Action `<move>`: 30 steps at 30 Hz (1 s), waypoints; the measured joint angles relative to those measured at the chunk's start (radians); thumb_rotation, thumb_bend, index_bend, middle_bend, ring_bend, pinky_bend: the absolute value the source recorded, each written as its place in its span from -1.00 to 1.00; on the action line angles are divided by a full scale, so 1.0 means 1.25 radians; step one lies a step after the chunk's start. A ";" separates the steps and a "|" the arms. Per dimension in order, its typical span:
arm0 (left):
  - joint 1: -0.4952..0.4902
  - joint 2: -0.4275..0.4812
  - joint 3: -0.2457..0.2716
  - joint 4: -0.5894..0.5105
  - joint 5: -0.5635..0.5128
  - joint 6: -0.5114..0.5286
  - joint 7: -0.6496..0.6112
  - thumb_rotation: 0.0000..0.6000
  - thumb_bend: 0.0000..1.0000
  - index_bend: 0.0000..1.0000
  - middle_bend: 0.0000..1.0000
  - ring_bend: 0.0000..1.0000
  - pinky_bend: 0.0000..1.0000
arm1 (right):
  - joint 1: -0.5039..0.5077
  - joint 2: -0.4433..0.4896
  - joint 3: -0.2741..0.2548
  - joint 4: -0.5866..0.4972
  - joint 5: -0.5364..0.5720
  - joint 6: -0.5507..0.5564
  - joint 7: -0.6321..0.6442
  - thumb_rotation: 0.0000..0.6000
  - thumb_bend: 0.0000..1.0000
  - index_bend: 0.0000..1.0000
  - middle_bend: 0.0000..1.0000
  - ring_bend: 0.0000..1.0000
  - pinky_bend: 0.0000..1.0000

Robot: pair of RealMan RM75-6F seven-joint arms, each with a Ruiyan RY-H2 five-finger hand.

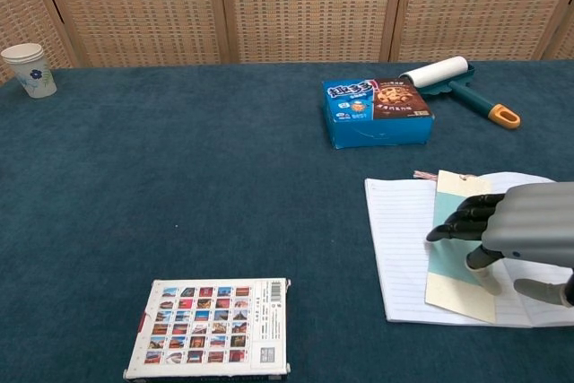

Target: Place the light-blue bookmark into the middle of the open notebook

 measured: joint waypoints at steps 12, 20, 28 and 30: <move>0.000 0.000 0.000 -0.001 0.002 0.001 -0.001 1.00 -0.91 -1.00 -1.00 -1.00 -1.00 | -0.003 0.006 -0.005 0.005 -0.009 -0.005 -0.001 1.00 0.45 -0.03 -0.97 -1.00 -0.97; 0.001 0.001 0.000 -0.001 0.002 0.001 -0.001 1.00 -0.91 -1.00 -1.00 -1.00 -1.00 | -0.005 0.010 -0.008 0.007 -0.015 -0.007 -0.002 1.00 0.45 -0.01 -0.97 -1.00 -0.97; 0.001 0.001 0.000 -0.001 0.003 0.002 -0.001 1.00 -0.91 -1.00 -1.00 -1.00 -1.00 | -0.006 0.012 -0.011 0.009 -0.020 -0.012 -0.005 1.00 0.45 0.01 -0.97 -1.00 -0.97; 0.001 0.001 0.000 -0.001 0.003 0.002 -0.002 1.00 -0.91 -1.00 -1.00 -1.00 -1.00 | -0.007 0.013 -0.012 0.010 -0.022 -0.012 -0.007 1.00 0.45 0.01 -0.97 -1.00 -0.97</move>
